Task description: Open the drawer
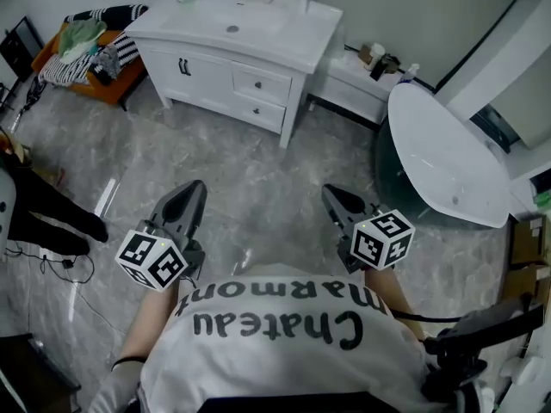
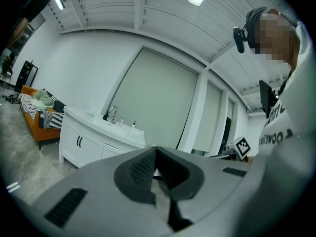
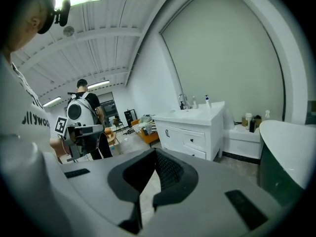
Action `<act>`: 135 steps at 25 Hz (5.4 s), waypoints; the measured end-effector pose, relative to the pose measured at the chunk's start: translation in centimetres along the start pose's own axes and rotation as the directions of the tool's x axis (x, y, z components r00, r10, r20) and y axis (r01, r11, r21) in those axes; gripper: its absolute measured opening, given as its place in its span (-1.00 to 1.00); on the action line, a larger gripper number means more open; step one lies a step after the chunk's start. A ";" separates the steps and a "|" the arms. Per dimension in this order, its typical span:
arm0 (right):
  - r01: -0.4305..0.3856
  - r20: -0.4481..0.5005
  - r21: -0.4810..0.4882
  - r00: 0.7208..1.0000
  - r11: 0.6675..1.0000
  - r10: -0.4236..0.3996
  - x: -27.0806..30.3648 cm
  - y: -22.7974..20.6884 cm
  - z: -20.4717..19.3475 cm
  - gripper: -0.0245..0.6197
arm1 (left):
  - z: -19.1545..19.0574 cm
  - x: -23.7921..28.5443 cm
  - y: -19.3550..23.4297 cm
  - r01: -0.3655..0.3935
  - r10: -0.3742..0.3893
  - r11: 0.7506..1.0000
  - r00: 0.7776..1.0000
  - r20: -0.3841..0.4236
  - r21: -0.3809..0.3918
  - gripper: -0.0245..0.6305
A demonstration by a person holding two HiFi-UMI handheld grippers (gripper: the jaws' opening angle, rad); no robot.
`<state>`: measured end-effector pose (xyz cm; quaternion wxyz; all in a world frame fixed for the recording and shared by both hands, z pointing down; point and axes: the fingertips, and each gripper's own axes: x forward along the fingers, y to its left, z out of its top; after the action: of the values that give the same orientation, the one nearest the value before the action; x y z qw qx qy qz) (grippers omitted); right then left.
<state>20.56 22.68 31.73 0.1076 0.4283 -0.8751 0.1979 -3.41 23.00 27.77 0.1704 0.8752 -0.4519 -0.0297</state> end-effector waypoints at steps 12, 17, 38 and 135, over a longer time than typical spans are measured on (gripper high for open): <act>0.034 -0.051 -0.005 0.998 0.999 -0.034 4.8 -1.9 2.0 -0.90 | 0.9 4.5 4.7 0.017 -0.017 1.000 0.999 -0.033 -0.007 -0.90; 0.007 -0.053 0.061 0.999 0.998 -0.004 6.3 -2.1 1.7 -0.90 | -0.7 4.1 5.8 -0.032 0.029 0.999 0.998 -0.049 -0.043 -0.90; -0.181 -0.125 -0.014 0.976 0.983 0.178 20.7 -4.6 6.0 -0.90 | 1.4 9.6 12.3 -0.096 0.093 0.992 0.995 -0.045 -0.078 -0.90; 0.589 -0.446 0.403 0.795 0.700 -0.412 64.6 -35.1 -7.2 -0.52 | -1.0 25.8 47.0 -0.241 0.162 0.957 0.903 -0.397 -0.158 -0.90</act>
<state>9.16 -39.30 70.24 0.1786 0.6269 -0.6048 0.4575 -24.64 -22.50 46.59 0.3454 0.7904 -0.4933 0.1121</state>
